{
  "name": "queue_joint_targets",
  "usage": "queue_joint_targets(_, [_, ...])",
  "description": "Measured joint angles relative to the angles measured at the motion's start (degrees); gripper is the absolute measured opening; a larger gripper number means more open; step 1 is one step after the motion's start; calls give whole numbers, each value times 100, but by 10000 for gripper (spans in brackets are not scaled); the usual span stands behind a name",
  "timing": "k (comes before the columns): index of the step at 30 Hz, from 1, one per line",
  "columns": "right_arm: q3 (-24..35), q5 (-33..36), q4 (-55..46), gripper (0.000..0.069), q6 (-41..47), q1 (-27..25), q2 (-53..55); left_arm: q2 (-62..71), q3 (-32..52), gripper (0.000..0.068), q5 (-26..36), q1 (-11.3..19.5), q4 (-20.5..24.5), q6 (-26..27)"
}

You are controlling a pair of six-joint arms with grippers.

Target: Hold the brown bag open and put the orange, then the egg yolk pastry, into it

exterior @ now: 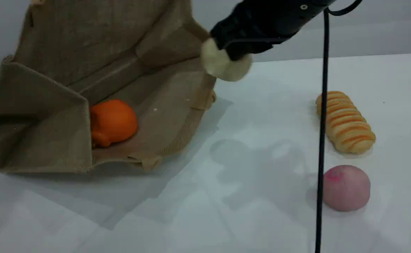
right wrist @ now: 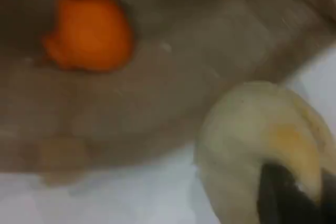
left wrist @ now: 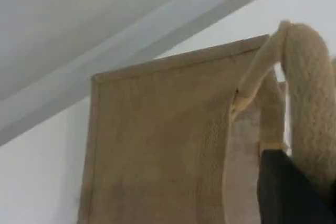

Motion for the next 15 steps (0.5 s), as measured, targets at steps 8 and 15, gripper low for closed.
queue_joint_targets(8, [406,-1385,89,27,6,912,31,0,0,78,5,-464,6,32])
queue_joint_targets(15, [379,-2166,97,27,24,1062,573,0,0,78,4,-565,-103,32])
